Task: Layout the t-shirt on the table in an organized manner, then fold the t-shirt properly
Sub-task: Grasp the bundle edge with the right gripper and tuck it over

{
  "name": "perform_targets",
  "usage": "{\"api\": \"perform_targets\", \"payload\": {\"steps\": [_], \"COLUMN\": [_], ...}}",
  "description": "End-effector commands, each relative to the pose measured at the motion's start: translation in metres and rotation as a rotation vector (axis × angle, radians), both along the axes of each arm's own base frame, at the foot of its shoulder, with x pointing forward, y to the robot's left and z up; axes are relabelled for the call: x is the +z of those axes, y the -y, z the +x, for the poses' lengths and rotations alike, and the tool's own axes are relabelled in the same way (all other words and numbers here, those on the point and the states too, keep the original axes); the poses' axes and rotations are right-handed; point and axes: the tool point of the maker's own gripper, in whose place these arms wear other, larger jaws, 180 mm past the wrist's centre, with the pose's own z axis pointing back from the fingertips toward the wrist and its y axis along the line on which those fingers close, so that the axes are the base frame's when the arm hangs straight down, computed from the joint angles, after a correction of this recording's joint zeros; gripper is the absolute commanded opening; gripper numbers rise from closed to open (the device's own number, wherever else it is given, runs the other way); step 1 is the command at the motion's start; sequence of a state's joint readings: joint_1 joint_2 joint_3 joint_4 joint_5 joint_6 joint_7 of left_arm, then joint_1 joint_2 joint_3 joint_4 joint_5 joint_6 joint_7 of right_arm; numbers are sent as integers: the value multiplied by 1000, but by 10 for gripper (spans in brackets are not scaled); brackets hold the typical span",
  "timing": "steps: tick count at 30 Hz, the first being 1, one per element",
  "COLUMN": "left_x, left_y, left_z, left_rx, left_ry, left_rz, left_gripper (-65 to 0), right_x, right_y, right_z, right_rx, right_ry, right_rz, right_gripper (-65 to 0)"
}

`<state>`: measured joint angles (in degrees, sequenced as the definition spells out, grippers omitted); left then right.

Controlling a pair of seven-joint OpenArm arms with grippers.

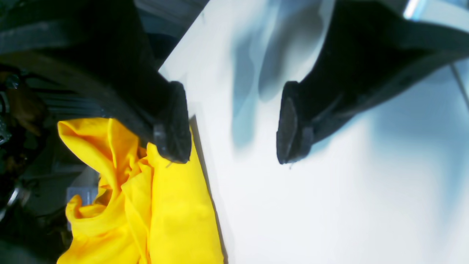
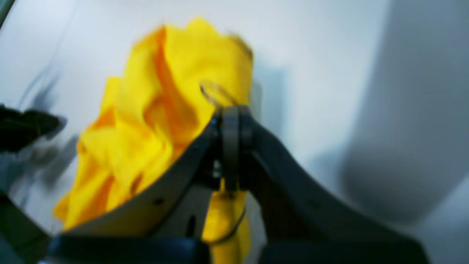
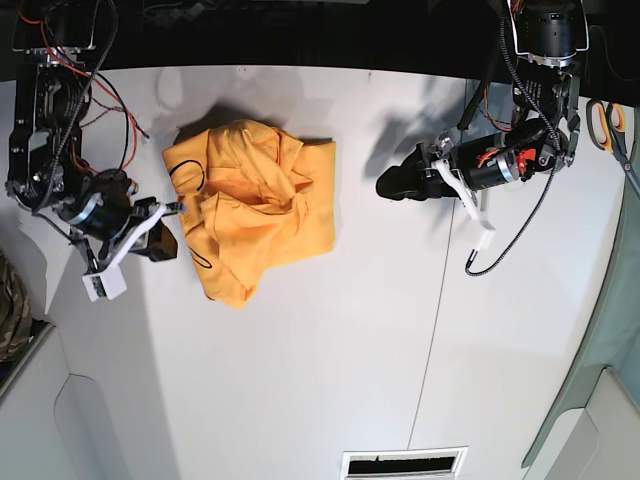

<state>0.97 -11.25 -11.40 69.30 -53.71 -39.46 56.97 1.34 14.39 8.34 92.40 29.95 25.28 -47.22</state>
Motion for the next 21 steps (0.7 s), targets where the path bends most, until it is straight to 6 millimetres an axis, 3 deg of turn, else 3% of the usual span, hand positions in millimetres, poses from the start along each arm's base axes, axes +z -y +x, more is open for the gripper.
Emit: {"api": "perform_targets", "payload": {"steps": [1, 5, 12, 17, 21], "left_x": [13, 13, 13, 13, 10], "left_y": [-2, -2, -2, -2, -2], "left_z": [13, 13, 12, 13, 8], "left_rx": [13, 15, 14, 14, 14], "left_ry": [53, 55, 53, 53, 43], "left_rz": [-15, -16, -16, -16, -16], "left_gripper": [-250, -250, -250, -250, -250], "right_x": [7, -8, -7, -6, 15], "right_y": [-4, -10, -41, -101, -164], "right_z": [0, -22, -7, 24, 41], "right_rx": [6, -9, 2, 79, 194], "right_ry": [37, 37, 74, 78, 114], "right_rz": [29, 66, 107, 179, 253], "right_gripper": [-650, -650, -650, -650, -650]}}
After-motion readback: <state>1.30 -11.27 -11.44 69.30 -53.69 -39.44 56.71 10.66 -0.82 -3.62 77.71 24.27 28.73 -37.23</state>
